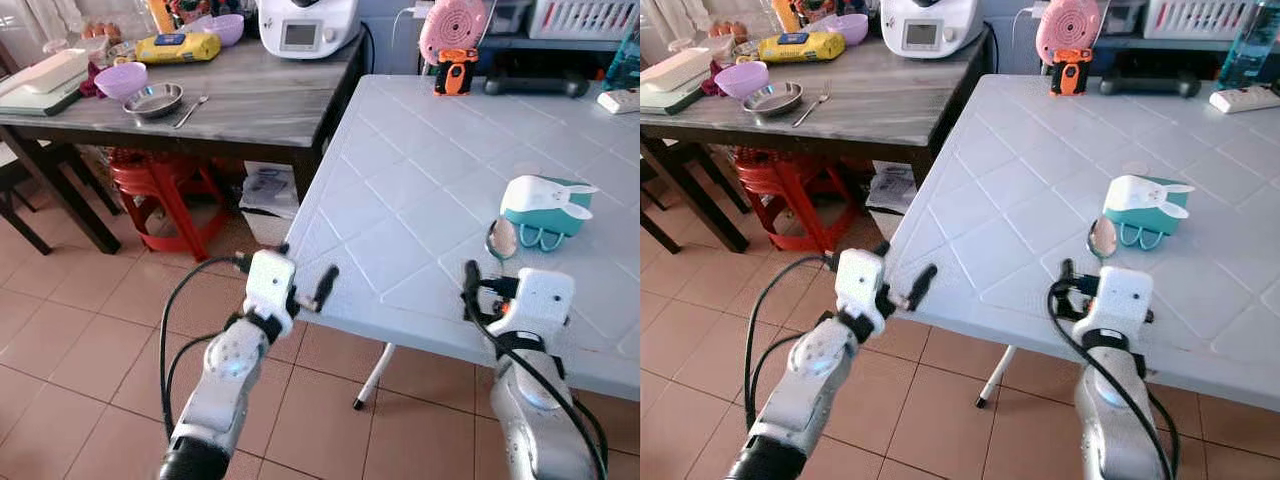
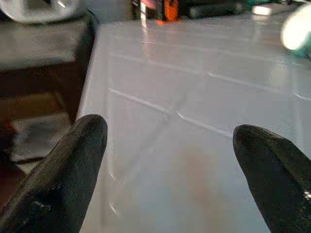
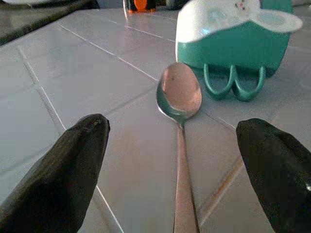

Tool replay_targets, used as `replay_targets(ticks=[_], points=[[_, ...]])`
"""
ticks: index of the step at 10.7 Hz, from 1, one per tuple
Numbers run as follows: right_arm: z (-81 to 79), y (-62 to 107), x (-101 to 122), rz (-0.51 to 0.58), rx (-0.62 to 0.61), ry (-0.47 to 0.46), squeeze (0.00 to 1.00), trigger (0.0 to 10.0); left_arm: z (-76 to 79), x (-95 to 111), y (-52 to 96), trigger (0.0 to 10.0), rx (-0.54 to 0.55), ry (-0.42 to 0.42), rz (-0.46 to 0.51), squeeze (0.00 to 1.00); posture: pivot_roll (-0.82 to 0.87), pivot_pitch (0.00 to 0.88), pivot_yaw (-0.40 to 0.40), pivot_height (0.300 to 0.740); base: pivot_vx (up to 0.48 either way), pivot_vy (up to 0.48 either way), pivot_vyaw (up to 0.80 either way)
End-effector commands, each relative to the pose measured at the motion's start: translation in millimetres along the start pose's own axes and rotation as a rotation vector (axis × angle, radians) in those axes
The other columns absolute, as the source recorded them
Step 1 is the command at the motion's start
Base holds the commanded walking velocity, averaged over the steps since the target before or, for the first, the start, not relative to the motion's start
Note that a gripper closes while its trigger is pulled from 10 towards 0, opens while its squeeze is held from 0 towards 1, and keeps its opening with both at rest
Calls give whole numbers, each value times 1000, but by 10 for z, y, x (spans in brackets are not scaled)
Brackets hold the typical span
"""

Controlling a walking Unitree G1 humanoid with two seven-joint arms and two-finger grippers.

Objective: Setting the table

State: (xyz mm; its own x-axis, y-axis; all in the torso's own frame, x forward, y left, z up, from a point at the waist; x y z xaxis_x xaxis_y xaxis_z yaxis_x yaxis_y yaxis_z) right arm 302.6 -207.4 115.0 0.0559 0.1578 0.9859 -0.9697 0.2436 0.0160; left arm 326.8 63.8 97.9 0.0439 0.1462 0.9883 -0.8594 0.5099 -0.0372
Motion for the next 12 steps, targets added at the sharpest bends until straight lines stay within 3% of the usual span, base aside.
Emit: replay_targets(ticks=[1, 4, 8, 12], points=[[5, 1, -60, -32, -3, 4, 0, 10000, 51, -24, 53, 10000, -71, 29, -16, 0, -171, 98, 110, 740, 0, 0, 0], [42, -13, -108, -64, -12, 21, 0, 10000, 211, -55, 127, 10000, -223, 29, -41, 0, -173, 101, 106, 740, 0, 0, 0], [121, -38, -172, -103, -11, 41, 0, 10000, 228, -45, 129, 10000, -250, 28, -42, 0, -179, 104, 104, 740, 0, 0, 0], [115, -246, -103, -109, 52, 62, 0, 10000, 283, -71, 130, 10000, -276, 24, -56, 0, -173, 103, 104, 740, 0, 0, 0]])
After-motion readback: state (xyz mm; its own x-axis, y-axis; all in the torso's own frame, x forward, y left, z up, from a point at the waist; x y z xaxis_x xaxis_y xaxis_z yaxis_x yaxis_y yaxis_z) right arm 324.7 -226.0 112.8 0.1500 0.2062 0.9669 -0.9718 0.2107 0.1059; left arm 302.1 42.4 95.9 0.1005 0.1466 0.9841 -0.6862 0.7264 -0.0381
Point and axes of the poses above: a point about 5 cm out from each wrist's last joint towards the gripper, its own y axis pointing back from the gripper into the wrist, its own x axis along the axis of the wrist's last joint, z = x × y, the point moved 4 cm from there along -y, pointing out of the wrist towards the gripper, and after that the axes turned 9 degrees about y, right-handed, at the moved point
